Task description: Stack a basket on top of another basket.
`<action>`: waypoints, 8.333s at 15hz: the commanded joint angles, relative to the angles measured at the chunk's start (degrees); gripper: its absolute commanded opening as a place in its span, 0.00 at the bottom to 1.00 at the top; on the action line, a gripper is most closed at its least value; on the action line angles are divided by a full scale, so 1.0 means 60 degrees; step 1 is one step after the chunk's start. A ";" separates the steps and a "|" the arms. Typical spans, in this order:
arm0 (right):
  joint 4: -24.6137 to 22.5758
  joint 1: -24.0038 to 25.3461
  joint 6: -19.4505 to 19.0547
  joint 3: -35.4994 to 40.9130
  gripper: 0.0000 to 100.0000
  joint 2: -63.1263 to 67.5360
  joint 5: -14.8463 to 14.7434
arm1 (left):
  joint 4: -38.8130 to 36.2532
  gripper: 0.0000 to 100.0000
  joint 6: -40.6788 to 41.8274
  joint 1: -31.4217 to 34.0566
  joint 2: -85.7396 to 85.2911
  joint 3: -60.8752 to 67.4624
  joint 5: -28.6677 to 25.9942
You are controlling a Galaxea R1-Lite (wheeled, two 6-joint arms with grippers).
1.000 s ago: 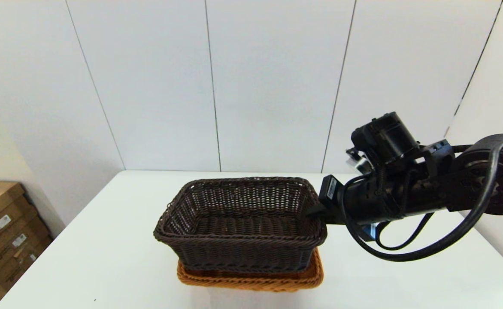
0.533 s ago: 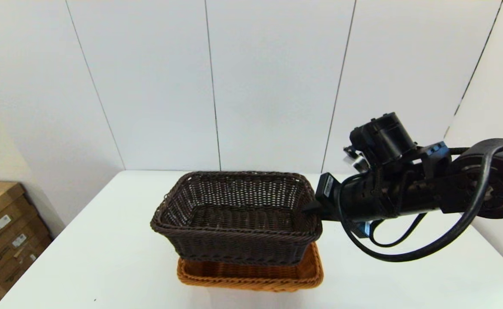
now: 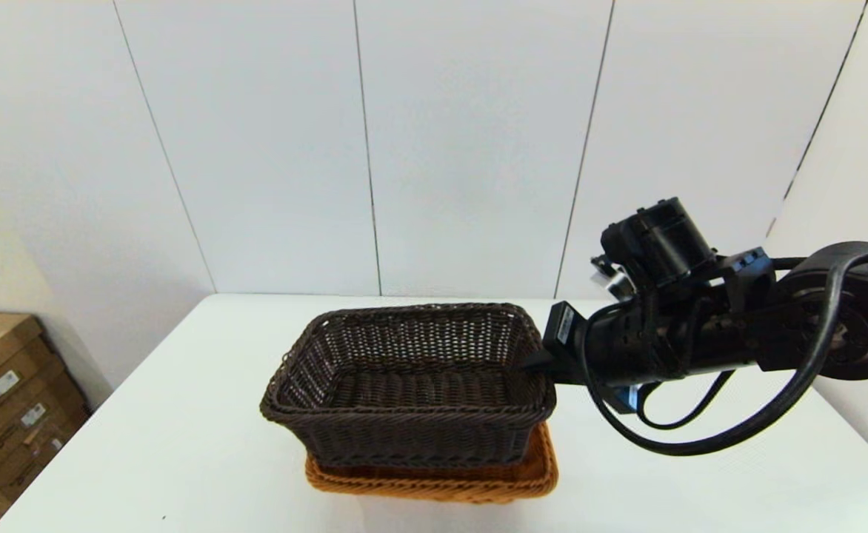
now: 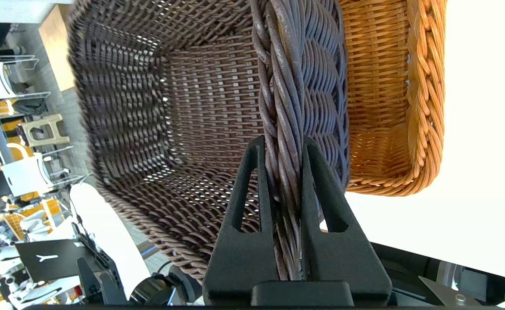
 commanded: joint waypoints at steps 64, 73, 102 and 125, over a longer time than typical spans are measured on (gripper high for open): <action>-0.2019 -0.0053 0.0293 0.1663 0.00 0.0216 0.0166 | -0.0005 1.00 0.0007 -0.0003 -0.0002 0.0015 -0.0002; -0.2634 -0.0009 0.0366 0.1765 0.00 0.0304 0.0136 | 0.0009 1.00 0.0007 -0.0003 -0.0002 0.0015 -0.0002; -0.3073 0.0079 0.0264 0.2000 1.00 0.0670 0.0224 | 0.0009 1.00 0.0007 -0.0003 -0.0002 0.0015 -0.0002; -0.3234 0.0064 -0.1230 0.2087 1.00 0.0025 -0.0786 | -0.0005 1.00 0.0007 -0.0003 -0.0002 0.0015 -0.0002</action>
